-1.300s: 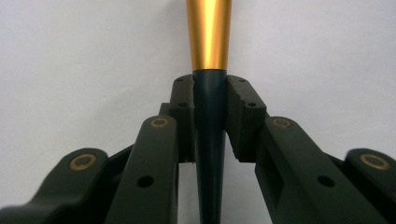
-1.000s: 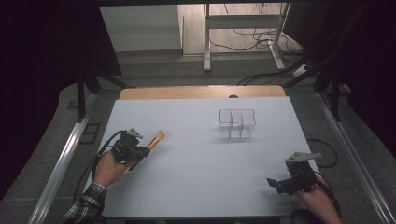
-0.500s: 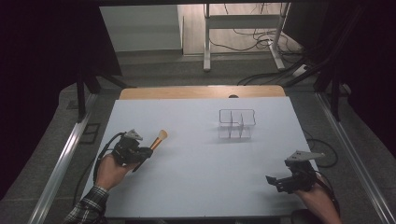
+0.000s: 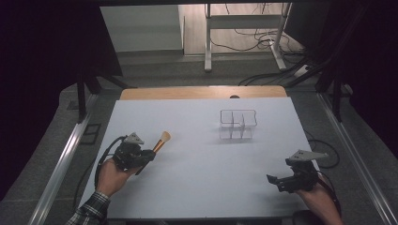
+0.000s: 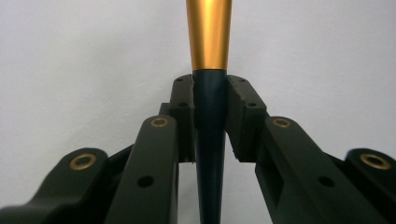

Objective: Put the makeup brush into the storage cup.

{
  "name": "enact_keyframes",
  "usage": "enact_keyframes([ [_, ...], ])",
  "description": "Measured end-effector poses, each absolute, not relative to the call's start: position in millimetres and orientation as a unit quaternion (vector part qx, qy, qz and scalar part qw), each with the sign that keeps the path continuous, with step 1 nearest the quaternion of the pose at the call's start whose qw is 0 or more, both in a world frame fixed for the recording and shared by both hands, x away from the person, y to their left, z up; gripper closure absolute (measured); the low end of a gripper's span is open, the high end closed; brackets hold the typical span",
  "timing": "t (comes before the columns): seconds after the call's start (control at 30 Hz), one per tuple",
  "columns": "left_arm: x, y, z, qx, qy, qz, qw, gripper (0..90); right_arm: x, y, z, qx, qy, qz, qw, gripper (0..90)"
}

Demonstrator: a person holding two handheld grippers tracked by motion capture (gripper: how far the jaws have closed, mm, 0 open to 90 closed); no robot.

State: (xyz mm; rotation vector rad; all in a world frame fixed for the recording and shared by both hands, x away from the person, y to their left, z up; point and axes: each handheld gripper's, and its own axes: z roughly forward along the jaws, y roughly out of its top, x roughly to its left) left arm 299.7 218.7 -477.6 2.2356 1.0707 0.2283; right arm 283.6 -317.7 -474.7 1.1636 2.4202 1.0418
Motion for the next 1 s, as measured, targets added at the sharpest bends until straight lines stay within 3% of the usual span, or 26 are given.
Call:
enact_keyframes([
  [1.0, 270.5, 199.3, -467.3, 0.842, 0.383, 0.081, 0.370, 74.0, 284.4, -310.5, -473.0, 0.394, 0.834, 0.364, 0.130, 0.0],
])
